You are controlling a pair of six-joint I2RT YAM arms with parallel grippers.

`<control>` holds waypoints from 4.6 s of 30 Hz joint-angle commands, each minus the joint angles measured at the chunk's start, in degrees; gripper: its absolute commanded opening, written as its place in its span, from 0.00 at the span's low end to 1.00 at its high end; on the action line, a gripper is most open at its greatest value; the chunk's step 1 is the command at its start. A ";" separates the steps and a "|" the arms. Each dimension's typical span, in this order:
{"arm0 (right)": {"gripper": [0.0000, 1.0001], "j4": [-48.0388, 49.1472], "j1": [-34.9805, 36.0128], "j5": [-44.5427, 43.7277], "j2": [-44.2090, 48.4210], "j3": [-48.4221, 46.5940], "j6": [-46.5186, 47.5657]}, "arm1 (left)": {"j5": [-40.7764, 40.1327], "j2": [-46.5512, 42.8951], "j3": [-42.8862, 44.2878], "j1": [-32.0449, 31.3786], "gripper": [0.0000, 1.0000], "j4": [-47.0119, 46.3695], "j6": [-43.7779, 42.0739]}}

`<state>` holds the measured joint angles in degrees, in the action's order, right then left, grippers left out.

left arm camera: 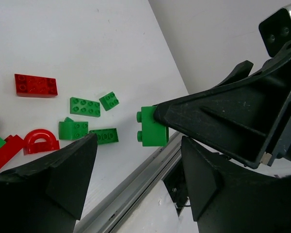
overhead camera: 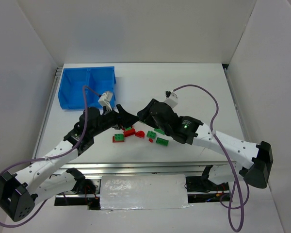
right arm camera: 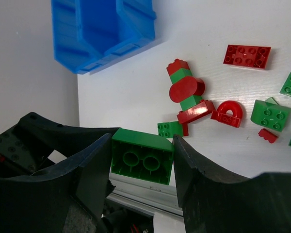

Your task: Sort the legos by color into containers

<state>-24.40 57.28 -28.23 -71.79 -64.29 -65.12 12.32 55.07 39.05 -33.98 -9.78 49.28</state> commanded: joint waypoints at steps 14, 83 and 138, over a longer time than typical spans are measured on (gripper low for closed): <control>0.25 6.21 1.70 3.70 -3.18 -4.44 1.93 | 2.38 1.80 -0.38 -0.39 0.05 -7.63 0.56; 0.71 -0.12 -32.23 19.97 -16.80 15.51 27.68 | -12.84 -1.45 17.65 24.13 0.99 44.41 -17.63; 0.19 9.99 -3.49 29.72 2.80 4.09 43.50 | 20.64 7.77 6.92 6.91 0.94 10.76 5.47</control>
<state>-17.93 52.84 1.06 -68.49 -56.73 -22.79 31.51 62.46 45.63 -26.15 6.04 52.53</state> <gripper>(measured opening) 0.440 0.944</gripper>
